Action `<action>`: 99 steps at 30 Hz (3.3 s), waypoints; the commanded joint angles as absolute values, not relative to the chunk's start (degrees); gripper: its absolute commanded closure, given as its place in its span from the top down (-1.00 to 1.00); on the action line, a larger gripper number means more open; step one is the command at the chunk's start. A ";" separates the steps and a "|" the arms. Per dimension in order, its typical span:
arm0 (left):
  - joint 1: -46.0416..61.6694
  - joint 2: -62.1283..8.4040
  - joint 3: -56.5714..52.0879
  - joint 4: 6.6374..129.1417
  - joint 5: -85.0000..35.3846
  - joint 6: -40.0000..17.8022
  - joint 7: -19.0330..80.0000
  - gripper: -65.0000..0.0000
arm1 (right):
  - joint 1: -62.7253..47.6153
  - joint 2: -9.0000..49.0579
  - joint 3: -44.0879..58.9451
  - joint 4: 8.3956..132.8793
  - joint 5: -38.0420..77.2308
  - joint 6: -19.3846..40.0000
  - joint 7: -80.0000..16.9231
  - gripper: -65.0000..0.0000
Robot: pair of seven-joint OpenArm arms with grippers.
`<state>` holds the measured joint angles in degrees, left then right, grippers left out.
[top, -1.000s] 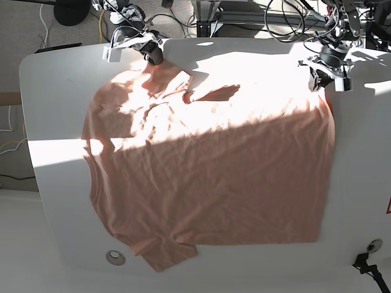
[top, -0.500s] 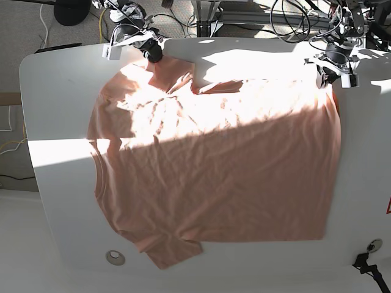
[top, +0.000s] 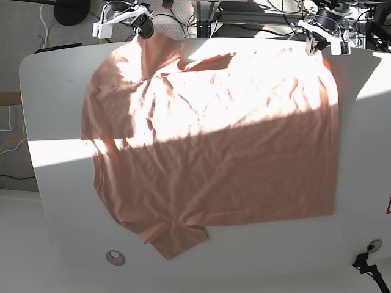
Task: Fold the T-shirt properly
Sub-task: 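Pull the grasped shoulder edges with both grippers to straighten the shirt, then lift the shoulder edges and fold them over toward the hem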
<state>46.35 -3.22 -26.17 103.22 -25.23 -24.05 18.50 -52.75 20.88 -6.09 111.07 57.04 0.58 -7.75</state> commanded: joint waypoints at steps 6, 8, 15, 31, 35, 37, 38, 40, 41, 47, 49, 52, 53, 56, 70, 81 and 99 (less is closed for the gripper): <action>43.74 -3.65 -26.51 109.67 -26.07 -24.57 17.36 -1.00 | -48.57 22.37 -6.02 115.03 57.54 1.89 -6.99 -1.00; 41.19 -3.65 -26.51 109.67 -25.98 -24.40 17.36 -1.00 | -45.67 22.37 -6.02 114.95 57.54 1.89 -6.99 -1.00; 31.96 -3.82 -26.51 109.23 -25.80 -24.31 17.45 -1.00 | -35.56 22.46 -6.02 114.86 57.54 1.89 -9.19 -1.00; 9.98 -6.02 -30.55 99.30 -25.63 -24.31 30.20 -1.00 | -9.71 22.11 -6.02 102.02 57.54 1.89 -17.10 -1.00; 6.73 -6.02 -30.55 95.52 -25.63 -24.31 30.20 -1.00 | -6.20 22.11 -6.11 97.54 57.54 1.89 -17.10 -1.00; 5.23 -6.02 -30.55 93.76 -25.63 -24.40 30.20 -1.00 | -4.79 22.02 -6.11 96.13 57.54 1.89 -17.10 -1.00; 4.62 -6.02 -30.55 92.79 -25.63 -24.40 30.20 -1.00 | -4.09 22.02 -6.20 95.60 57.54 1.89 -17.19 -1.00; 3.12 -6.02 -30.46 91.03 -25.63 -24.40 30.20 -1.00 | -3.03 22.02 -6.20 94.46 57.45 1.89 -17.19 -1.00; 2.33 -6.02 -30.46 90.07 -25.63 -24.40 30.20 -1.00 | -2.33 22.02 -6.29 93.76 57.45 1.89 -17.19 -1.00; -1.63 -9.89 -26.77 83.65 -25.71 -24.40 30.20 -1.00 | 2.59 21.93 -8.31 88.48 57.54 1.98 -17.19 -1.00; -3.21 -10.24 -26.15 81.98 -25.71 -24.40 30.20 -1.00 | 3.56 21.85 -8.31 87.34 57.27 1.98 -17.19 -1.00; -4.35 -11.21 -26.07 80.13 -25.71 -24.48 30.20 -1.00 | 5.41 20.70 -8.31 84.62 57.27 1.98 -17.19 -1.00; -4.62 -11.65 -26.07 79.34 -25.71 -24.48 30.20 -1.00 | 6.11 20.44 -8.31 83.82 57.27 1.98 -17.19 -1.00; -6.81 -11.82 -26.07 76.18 -25.71 -24.57 30.20 -1.00 | 7.87 20.00 -8.31 81.98 57.27 1.98 -17.19 -1.00; -9.80 -17.01 -26.07 74.95 -25.71 -24.57 30.20 0.73 | 17.36 25.98 -12.79 75.30 51.38 1.89 -17.27 0.35; 1.63 -19.03 -26.33 89.63 -25.71 -24.57 29.76 0.73 | -3.47 39.34 -12.00 98.24 44.70 1.36 -17.27 0.29; 6.90 -17.54 -26.24 91.56 -25.71 -24.57 29.76 0.73 | -13.76 36.70 -7.16 96.48 39.60 5.32 -17.27 0.29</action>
